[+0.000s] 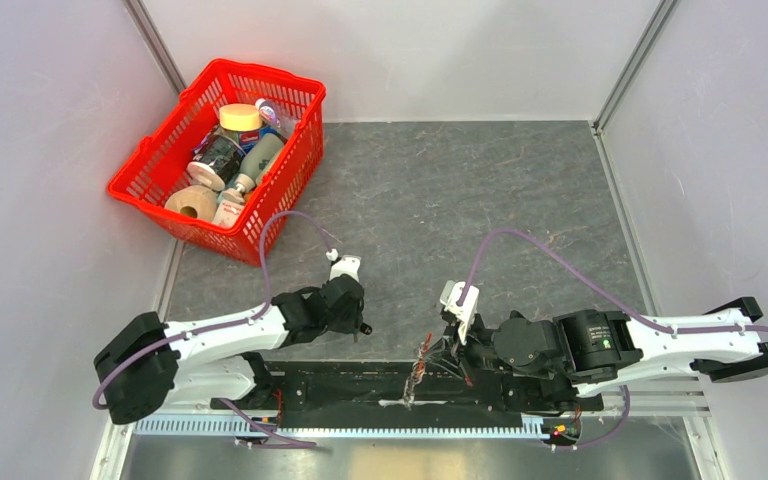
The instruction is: Put the keys on the keyring
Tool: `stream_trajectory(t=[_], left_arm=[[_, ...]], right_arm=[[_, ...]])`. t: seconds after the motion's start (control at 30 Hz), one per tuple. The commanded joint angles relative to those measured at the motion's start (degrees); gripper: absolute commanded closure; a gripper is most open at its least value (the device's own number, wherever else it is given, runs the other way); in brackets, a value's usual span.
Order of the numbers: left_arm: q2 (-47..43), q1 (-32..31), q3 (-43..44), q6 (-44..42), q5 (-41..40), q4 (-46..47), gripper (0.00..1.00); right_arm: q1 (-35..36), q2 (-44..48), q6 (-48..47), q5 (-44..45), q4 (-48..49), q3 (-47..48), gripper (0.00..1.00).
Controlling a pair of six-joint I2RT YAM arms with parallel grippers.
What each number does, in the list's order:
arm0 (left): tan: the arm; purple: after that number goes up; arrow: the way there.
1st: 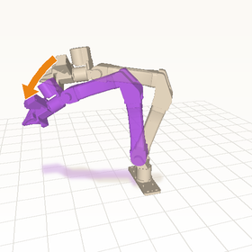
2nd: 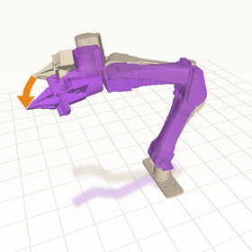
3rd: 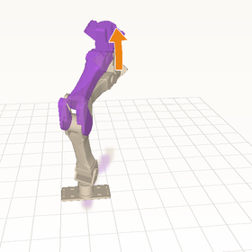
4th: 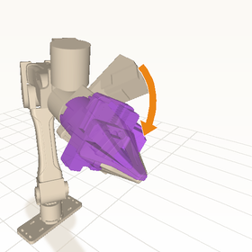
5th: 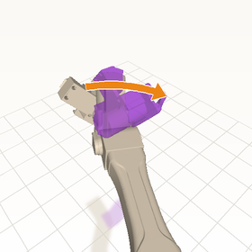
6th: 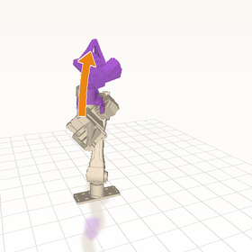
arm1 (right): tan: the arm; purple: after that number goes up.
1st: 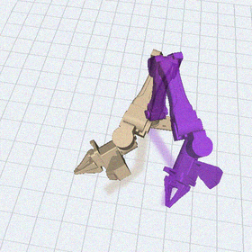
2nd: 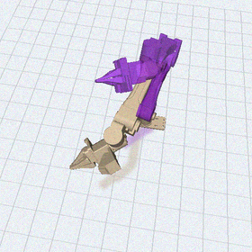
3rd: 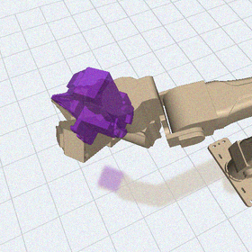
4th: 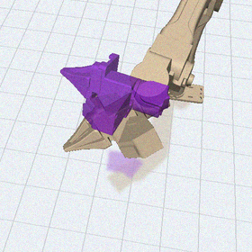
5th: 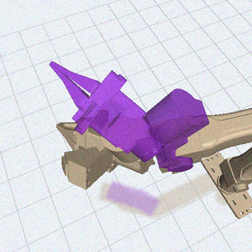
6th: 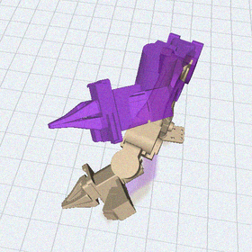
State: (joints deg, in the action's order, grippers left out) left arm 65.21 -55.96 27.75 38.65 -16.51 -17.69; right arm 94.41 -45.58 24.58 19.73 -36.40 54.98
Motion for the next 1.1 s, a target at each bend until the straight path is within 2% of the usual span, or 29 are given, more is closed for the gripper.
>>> stream_trajectory(t=[0.0,0.37,0.53,0.77,1.07], left_arm=[[0.7,0.1,1.3,-2.8,-1.8,3.2,0.58],[2.9,0.1,2.2,-4.1,-1.9,3.5,0.66],[3.1,0.1,2.1,-4.1,-1.8,3.7,0.74],[1.8,0.1,1.9,-4.5,-1.7,2.8,0.98],[-6.4,0.1,2.9,-7.5,5.6,2.3,0.98]], right_arm=[[0.3,0.8,0.9,0.1,3.5,0.3,1.00],[0.4,0.8,0.8,-0.3,3.5,0.4,1.00],[0.4,0.9,0.9,-0.2,3.5,-0.1,1.00],[0.4,1.2,1.1,-0.1,3.7,-0.5,1.00],[0.3,1.2,1.3,-1.8,2.8,0.2,1.00]])
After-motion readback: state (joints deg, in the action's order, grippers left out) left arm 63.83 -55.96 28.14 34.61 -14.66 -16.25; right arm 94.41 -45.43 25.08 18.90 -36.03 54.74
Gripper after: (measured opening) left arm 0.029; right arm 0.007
